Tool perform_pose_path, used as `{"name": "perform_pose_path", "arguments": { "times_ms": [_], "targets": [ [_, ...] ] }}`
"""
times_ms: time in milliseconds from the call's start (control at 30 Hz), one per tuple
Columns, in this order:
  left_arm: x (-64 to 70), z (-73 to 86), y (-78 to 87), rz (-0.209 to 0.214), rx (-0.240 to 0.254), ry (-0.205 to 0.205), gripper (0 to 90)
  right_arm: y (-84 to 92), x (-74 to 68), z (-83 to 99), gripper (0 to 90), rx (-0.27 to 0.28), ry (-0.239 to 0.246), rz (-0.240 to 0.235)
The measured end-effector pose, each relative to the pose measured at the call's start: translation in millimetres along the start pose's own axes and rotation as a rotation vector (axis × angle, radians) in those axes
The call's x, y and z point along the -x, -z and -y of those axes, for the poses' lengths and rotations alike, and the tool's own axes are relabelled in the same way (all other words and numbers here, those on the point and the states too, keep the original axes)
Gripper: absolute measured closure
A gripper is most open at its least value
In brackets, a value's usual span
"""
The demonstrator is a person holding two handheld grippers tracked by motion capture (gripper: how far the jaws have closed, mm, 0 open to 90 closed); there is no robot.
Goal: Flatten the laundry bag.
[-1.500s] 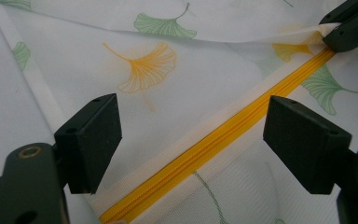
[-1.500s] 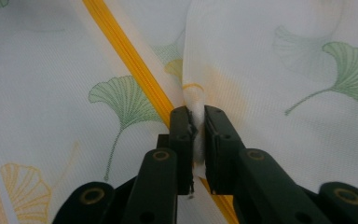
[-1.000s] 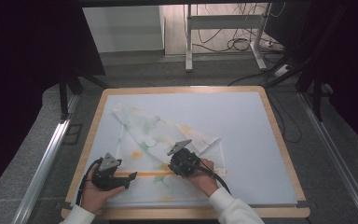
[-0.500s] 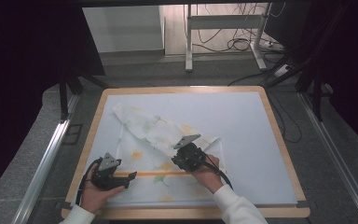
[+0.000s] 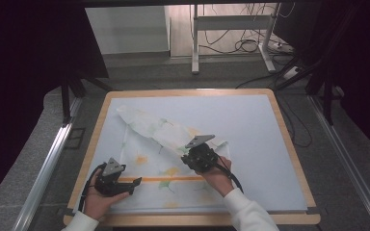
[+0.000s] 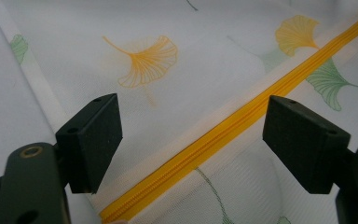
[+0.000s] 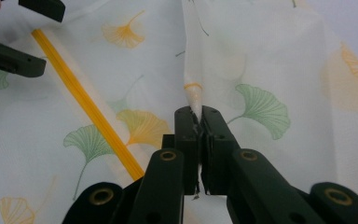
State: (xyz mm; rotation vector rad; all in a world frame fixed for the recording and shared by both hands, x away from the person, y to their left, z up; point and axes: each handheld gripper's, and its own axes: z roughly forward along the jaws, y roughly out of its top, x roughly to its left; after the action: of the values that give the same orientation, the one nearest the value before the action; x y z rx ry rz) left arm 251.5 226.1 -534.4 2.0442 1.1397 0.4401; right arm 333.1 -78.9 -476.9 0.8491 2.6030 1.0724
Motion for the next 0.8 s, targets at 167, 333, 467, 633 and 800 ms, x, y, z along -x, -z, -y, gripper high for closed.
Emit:
{"name": "perform_pose_path", "arguments": {
  "times_ms": [167,333,467,633,800],
  "targets": [
    [-0.7,0.9,0.1,0.002,0.000,0.000,19.9,9.0,10.5,-5.6,85.2,0.029,-0.030,-0.004],
    [-0.1,1.7,-0.6,0.013,-0.004,-0.013,20.0,14.0,19.3,-12.8,85.2,0.025,-0.041,0.017],
    [0.0,1.8,0.1,0.019,0.000,-0.017,20.0,16.2,26.0,-19.2,85.2,0.022,-0.050,0.034],
    [-0.2,1.9,0.3,0.021,0.000,-0.018,20.1,17.3,33.0,-23.3,85.2,0.025,-0.058,0.050],
    [0.4,2.1,-0.3,0.019,-0.003,-0.018,20.1,15.7,44.7,-25.3,85.2,0.042,-0.065,0.103]
  ]
}}
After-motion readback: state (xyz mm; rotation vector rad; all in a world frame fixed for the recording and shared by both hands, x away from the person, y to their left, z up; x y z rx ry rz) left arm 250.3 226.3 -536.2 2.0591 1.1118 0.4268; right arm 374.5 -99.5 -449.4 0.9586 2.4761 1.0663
